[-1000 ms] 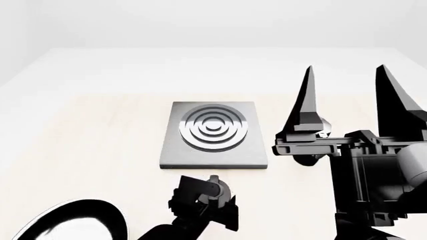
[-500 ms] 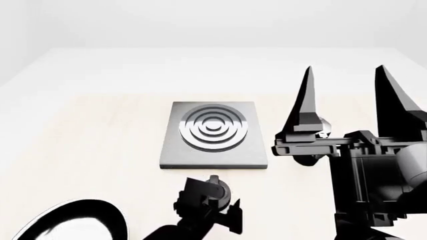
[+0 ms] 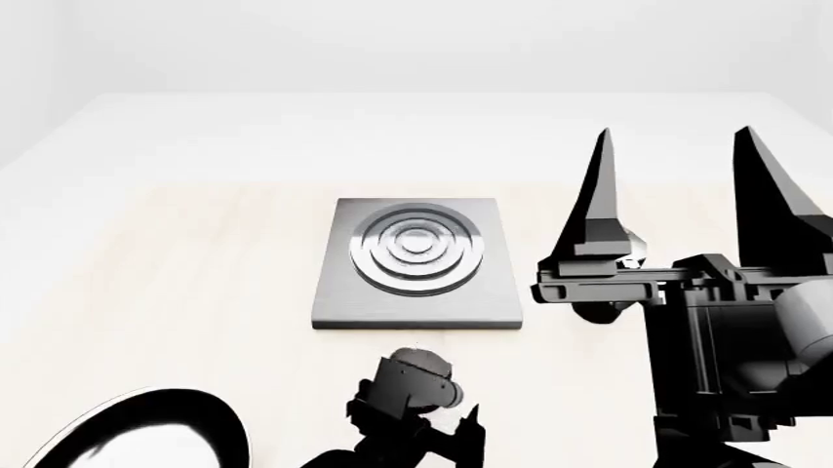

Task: Turn on the stove and put the moka pot on it.

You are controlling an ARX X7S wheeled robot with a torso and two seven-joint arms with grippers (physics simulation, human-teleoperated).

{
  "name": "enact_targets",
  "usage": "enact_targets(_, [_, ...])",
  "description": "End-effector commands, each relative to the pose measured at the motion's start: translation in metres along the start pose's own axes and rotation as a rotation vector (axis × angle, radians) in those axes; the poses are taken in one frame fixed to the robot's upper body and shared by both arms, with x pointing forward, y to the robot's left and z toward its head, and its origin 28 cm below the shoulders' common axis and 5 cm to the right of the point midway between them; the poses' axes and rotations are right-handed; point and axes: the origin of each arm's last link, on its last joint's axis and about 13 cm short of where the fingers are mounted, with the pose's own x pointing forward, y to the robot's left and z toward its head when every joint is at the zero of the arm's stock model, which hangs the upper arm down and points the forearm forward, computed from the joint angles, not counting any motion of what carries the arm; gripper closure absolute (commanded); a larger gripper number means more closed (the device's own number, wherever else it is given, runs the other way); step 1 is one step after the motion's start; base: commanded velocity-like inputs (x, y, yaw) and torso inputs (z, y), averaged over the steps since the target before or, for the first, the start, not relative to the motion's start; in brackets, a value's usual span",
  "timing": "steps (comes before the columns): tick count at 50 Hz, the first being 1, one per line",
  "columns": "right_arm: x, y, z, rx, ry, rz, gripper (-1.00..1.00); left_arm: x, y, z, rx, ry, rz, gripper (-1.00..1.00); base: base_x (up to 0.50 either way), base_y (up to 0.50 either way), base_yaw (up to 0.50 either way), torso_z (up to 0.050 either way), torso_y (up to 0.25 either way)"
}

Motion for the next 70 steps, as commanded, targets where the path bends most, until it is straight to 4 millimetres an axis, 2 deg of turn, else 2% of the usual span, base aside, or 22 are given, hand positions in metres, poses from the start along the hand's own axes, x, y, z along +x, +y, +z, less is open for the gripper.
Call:
enact_targets(1, [0.000, 0.000, -0.001, 0.000, 0.001, 0.000, -1.00, -0.002, -0.021, 0.012, -0.018, -0.036, -0.115, -1.00, 0.00, 0.00, 0.00, 0.000, 0.000])
enact_targets(7, [0.004, -0.001, 0.002, 0.000, 0.004, 0.003, -1.00, -0.003, -0.022, 0.022, 0.000, -0.065, -0.109, -1.00, 0.00, 0.00, 0.00, 0.000, 0.000])
enact_targets(11, [0.003, -0.001, 0.001, -0.001, 0.005, 0.003, -1.00, -0.005, -0.016, 0.037, 0.018, -0.114, -0.077, -1.00, 0.00, 0.00, 0.00, 0.000, 0.000])
enact_targets(18, [0.004, 0.000, 0.001, 0.000, 0.008, 0.004, -1.00, -0.017, -0.016, 0.055, 0.052, -0.176, -0.057, -1.00, 0.00, 0.00, 0.00, 0.000, 0.000])
enact_targets(22, [-0.001, 0.000, -0.005, 0.000, 0.009, 0.006, -1.00, -0.023, -0.012, 0.063, 0.070, -0.222, -0.024, -1.00, 0.00, 0.00, 0.00, 0.000, 0.000])
enact_targets(25, [0.004, 0.000, 0.003, -0.001, 0.007, 0.005, -1.00, -0.028, -0.007, 0.070, 0.077, -0.254, 0.006, -1.00, 0.00, 0.00, 0.00, 0.000, 0.000])
enact_targets(31, [0.003, 0.000, 0.000, -0.002, 0.007, 0.006, -1.00, -0.040, 0.003, 0.084, 0.103, -0.325, 0.084, -1.00, 0.00, 0.00, 0.00, 0.000, 0.000])
enact_targets(43, [0.002, -0.001, 0.001, -0.006, 0.008, 0.003, -1.00, -0.078, 0.023, 0.109, 0.137, -0.504, 0.255, -1.00, 0.00, 0.00, 0.00, 0.000, 0.000])
enact_targets(48, [0.004, -0.003, 0.003, -0.011, 0.010, -0.002, -1.00, -0.100, 0.027, 0.115, 0.185, -0.649, 0.323, -1.00, 0.00, 0.00, 0.00, 0.000, 0.000])
enact_targets(54, [0.007, -0.005, -0.001, -0.032, 0.035, -0.005, -1.00, -0.126, 0.024, 0.124, 0.251, -0.839, 0.354, -1.00, 0.00, 0.00, 0.00, 0.000, 0.000])
enact_targets(56, [0.003, -0.008, -0.009, -0.039, 0.052, -0.015, -1.00, -0.138, 0.021, 0.127, 0.287, -0.899, 0.367, -1.00, 0.00, 0.00, 0.00, 0.000, 0.000])
enact_targets(70, [-0.001, -0.022, -0.029, -0.082, 0.125, -0.065, -1.00, -0.184, 0.008, 0.135, 0.433, -1.133, 0.427, -1.00, 0.00, 0.00, 0.00, 0.000, 0.000])
